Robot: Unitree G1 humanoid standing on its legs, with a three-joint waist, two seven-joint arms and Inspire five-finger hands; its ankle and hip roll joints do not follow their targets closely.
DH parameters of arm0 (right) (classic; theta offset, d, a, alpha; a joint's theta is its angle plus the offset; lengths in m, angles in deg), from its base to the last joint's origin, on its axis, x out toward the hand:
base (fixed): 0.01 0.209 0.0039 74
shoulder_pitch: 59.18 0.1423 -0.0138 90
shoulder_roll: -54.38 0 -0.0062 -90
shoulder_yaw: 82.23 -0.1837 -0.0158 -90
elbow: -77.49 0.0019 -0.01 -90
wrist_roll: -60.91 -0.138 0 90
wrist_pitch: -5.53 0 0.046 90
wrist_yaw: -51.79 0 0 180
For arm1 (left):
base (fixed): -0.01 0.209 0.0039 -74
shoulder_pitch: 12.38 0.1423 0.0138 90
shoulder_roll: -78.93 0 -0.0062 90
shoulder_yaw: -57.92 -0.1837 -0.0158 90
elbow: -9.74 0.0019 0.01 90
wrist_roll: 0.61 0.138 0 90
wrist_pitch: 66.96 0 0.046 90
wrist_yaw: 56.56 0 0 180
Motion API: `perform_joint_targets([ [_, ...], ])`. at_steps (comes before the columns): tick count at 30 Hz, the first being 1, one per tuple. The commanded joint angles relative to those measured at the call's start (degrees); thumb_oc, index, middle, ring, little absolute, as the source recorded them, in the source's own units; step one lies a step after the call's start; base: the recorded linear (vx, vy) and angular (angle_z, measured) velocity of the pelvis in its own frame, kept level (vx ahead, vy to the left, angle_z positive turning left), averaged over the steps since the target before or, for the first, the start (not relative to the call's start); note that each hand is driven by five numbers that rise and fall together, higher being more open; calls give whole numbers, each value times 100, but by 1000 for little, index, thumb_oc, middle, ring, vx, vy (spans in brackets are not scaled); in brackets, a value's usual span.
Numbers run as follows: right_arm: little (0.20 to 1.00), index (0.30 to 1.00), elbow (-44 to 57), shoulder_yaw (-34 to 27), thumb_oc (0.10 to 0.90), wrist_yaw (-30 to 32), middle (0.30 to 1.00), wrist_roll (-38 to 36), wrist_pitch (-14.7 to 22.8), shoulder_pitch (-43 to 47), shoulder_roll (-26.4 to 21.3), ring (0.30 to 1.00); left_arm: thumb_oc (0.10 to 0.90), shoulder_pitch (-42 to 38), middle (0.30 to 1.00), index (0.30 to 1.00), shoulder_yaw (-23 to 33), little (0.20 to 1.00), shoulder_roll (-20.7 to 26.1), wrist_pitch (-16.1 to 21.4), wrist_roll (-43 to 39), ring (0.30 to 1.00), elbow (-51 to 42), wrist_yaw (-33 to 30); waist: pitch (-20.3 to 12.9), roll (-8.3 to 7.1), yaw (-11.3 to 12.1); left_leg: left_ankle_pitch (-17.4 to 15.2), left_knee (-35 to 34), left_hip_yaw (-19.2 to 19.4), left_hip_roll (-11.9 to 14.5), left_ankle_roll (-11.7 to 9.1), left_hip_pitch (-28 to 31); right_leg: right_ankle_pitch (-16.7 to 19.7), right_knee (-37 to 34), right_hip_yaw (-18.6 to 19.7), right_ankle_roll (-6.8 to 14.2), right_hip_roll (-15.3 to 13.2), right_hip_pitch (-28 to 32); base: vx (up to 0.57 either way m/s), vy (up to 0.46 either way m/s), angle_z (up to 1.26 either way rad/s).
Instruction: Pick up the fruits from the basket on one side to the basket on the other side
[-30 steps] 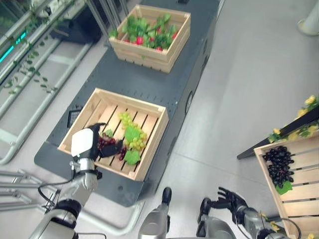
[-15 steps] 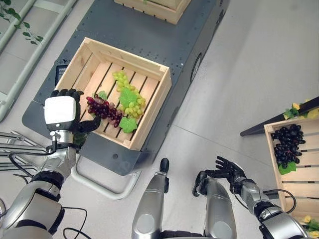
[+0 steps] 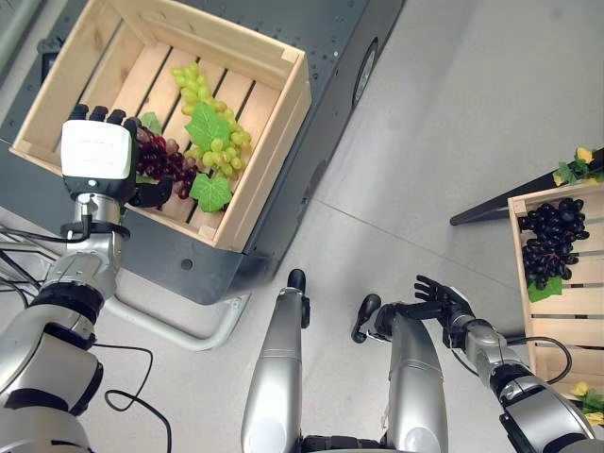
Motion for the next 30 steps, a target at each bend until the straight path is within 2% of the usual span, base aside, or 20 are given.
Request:
perform_joint_targets([
  [1, 900, 900, 249, 75, 800, -425, 900, -104, 178, -287, -30, 900, 800, -595, 900, 900, 56, 900, 1096, -684, 619, 900, -317, 153, -81, -18, 40, -542, -83, 544, -270, 523, 489, 292, -317, 135, -82, 183, 535, 13, -1, 9],
  [5, 900, 900, 309, 140, 800, -490, 900, -173, 167, -157, 1, 900, 800, -1082, 900, 900, -393, 900, 1280, -768, 1271, 900, -477, 849, -81, -69, 77, -531, -104, 543, -237, 517, 405, 343, -341, 79, -36, 163, 439, 0, -5, 2],
  [6, 900, 900, 337, 164, 800, -499, 900, -223, 166, -130, 11, 900, 800, -1217, 900, 900, -534, 900, 1376, -991, 1456, 900, -613, 1108, -81, -97, 99, -531, -113, 524, -231, 507, 384, 368, -367, 53, -12, 158, 423, -3, -28, 5],
  [8, 900, 900, 350, 167, 800, -496, 900, -257, 165, -130, 25, 900, 800, -1287, 900, 900, -599, 900, 1427, -1108, 1625, 900, -645, 1298, -81, -114, 118, -539, -123, 510, -223, 511, 384, 376, -381, 32, -1, 154, 423, -1, -33, 7],
  [9, 900, 900, 346, 160, 800, -490, 900, -266, 156, -124, 44, 900, 800, -1380, 900, 900, -683, 900, 1482, -1242, 1842, 900, -669, 1668, -81, -125, 132, -548, -114, 494, -217, 504, 358, 391, -387, 12, 21, 147, 406, -2, -29, 6],
  [11, 900, 900, 338, 147, 800, -500, 900, -271, 151, -128, 56, 900, 800, -1405, 900, 900, -726, 900, 1497, -1382, 2051, 900, -670, 1999, -81, -143, 145, -554, -114, 476, -219, 510, 342, 404, -406, -5, 36, 147, 408, -2, -18, 2],
  [13, 900, 900, 313, 152, 800, -535, 900, -262, 144, -139, 60, 900, 800, -1414, 900, 900, -753, 900, 1535, -1386, 2221, 900, -668, 2235, -81, -170, 156, -560, -111, 459, -216, 513, 334, 415, -418, -23, 43, 149, 413, -3, -32, 0],
  [15, 900, 900, 291, 152, 800, -565, 900, -222, 117, -168, 67, 900, 800, -1375, 900, 900, -728, 900, 1551, -1284, 2293, 900, -726, 2181, -81, -193, 172, -561, -116, 443, -210, 517, 332, 423, -421, -43, 53, 148, 422, 1, -18, 0],
  [17, 900, 900, 237, 144, 800, -598, 900, -183, 105, -204, 87, 900, 800, -1415, 900, 900, -768, 900, 1532, -905, 2474, 900, -810, 1827, -81, -222, 183, -572, -137, 425, -202, 522, 358, 427, -437, -83, 62, 137, 453, 4, -38, 0],
  [18, 900, 900, 235, 141, 800, -599, 900, -183, 103, -206, 88, 900, 800, -1420, 900, 900, -773, 900, 1526, -898, 2477, 900, -821, 1818, -81, -222, 185, -572, -139, 422, -202, 523, 360, 428, -437, -86, 64, 137, 455, 4, -38, 1],
  [19, 900, 900, 219, 132, 800, -598, 900, -204, 97, -203, 96, 900, 800, -1468, 900, 900, -809, 900, 1495, -582, 2524, 900, -912, 1728, -81, -223, 188, -581, -137, 410, -201, 527, 356, 424, -423, -102, 73, 124, 449, 0, 0, 0],
  [24, 900, 900, 217, 68, 800, -674, 900, -175, 159, -206, 112, 900, 800, -1576, 900, 900, -1023, 900, 1568, 7, 2397, 900, -1047, 1627, -81, -225, 184, -582, -138, 408, -190, 515, 307, 445, -432, -118, 99, 119, 395, 0, 0, 0],
  [27, 900, 900, 240, 77, 800, -684, 900, -171, 174, -190, 102, 900, 800, -1551, 900, 900, -1054, 900, 1598, 170, 2362, 900, -1068, 1537, -81, -237, 181, -568, -156, 416, -165, 503, 266, 468, -473, -137, 109, 119, 367, 0, 0, 0],
  [30, 900, 900, 218, 102, 800, -720, 900, -202, 235, -183, 106, 900, 800, -1526, 900, 900, -1092, 900, 1587, 335, 2238, 900, -1031, 1074, -81, -275, 174, -577, -139, 407, -128, 506, 212, 465, -462, -151, 108, 128, 322, 0, 0, 0],
])
